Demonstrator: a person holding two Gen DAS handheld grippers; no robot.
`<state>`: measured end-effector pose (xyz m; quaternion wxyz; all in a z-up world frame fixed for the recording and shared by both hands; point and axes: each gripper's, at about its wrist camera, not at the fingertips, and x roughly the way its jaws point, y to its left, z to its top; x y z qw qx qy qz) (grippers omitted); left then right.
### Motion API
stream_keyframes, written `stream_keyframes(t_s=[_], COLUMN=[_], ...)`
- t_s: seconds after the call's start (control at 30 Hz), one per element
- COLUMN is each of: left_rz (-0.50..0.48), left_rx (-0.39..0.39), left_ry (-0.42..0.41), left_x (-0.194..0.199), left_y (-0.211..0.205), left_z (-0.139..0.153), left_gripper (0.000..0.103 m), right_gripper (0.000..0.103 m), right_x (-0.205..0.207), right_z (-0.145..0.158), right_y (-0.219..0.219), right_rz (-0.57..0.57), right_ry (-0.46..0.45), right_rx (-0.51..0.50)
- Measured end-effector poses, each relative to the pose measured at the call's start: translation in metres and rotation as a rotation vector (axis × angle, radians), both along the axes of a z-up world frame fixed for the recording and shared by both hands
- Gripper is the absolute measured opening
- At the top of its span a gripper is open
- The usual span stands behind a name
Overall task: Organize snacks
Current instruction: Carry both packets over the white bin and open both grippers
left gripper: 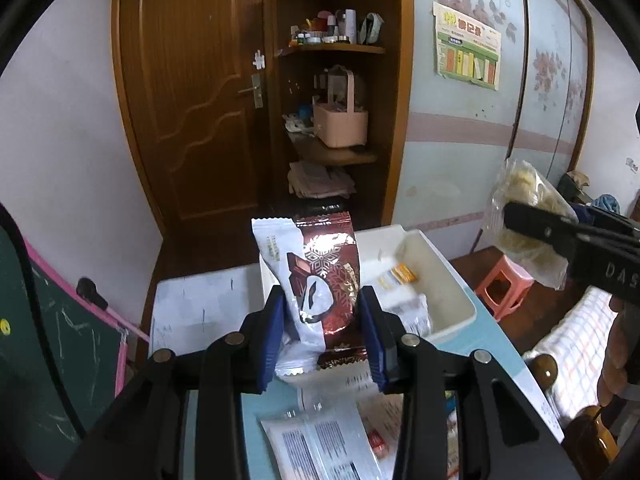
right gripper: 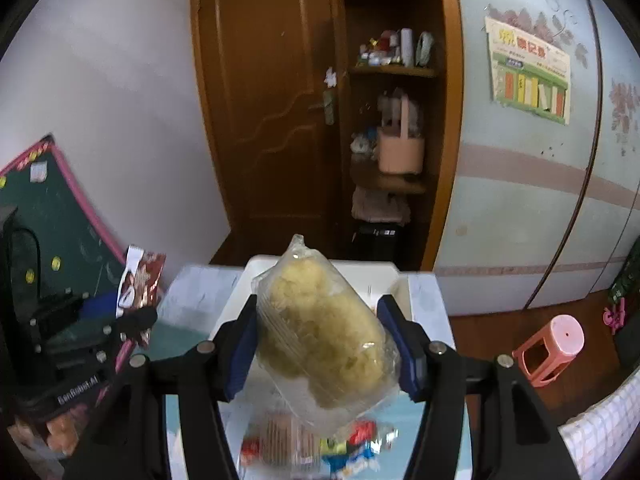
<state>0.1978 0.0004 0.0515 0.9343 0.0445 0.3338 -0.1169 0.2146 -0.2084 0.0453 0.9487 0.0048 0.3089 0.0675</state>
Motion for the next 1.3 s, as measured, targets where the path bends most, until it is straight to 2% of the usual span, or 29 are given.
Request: stream_keyframes(t_s=[0.23, 0.4, 0.5, 0.57, 0.6, 0.63, 0.7, 0.77, 0.83, 0.9, 1.13, 1.3], left_rz=[-0.003, 0.004, 0.008, 0.002, 0.008, 0.021, 0.02, 0.006, 0.016, 0.028, 0.065, 0.069], left_rx=[0.008, 0.008, 0.019, 0.032, 0.044, 0.052, 0.048, 0.051, 0.057, 0.051, 0.017, 0.027], left_ry=[-0.032, -0.002, 0.022, 0.032, 0.032, 0.025, 0.008, 0.032, 0.056, 0.074, 0.1, 0.101], left_x=[0.044, 0.076, 0.092, 0.1, 0.102, 0.103, 0.104, 0.107, 0.111, 0.11, 0.093, 0.07], left_y=[-0.015, -0.027, -0.032, -0.038, -0.039, -0.041, -0.043, -0.045, -0.045, -0.041, -0.02, -0.009], left_z=[0.004, -0.016, -0.031, -0.039, -0.044, -0.047, -0.051, -0.056, -0.062, -0.065, -0.068, -0.062], left_gripper=[0.035, 0.036, 0.037, 0.056, 0.08, 0.094, 0.095, 0.095, 0.095, 0.095, 0.095, 0.095], right_gripper=[0.059, 0.059, 0.061, 0.061, 0.061, 0.061, 0.061, 0.066, 0.076, 0.078, 0.081, 0.081], right_x=[0.051, 0.081, 0.1, 0.114, 0.12, 0.124, 0.128, 0.128, 0.126, 0.123, 0.102, 0.08], right_z=[-0.003, -0.027, -0.046, -0.059, -0.066, -0.071, -0.081, -0.085, -0.087, -0.085, -0.08, -0.075], right_y=[-0.006, -0.009, -0.013, -0.016, -0.017, -0.018, -0.021, -0.023, -0.025, -0.025, -0.021, -0.02], right_rz=[-0.045, -0.062, -0.053, -0.048, -0.055, -0.064, -0.077, -0.075, -0.081, -0.076, -0.052, -0.045], right_ry=[0.007, 0.05, 0.112, 0.157, 0.18, 0.193, 0.219, 0.219, 0.204, 0.198, 0.187, 0.194], right_rx=[0.035, 0.041, 0.063, 0.07, 0.063, 0.057, 0.063, 0.074, 0.08, 0.085, 0.068, 0.054])
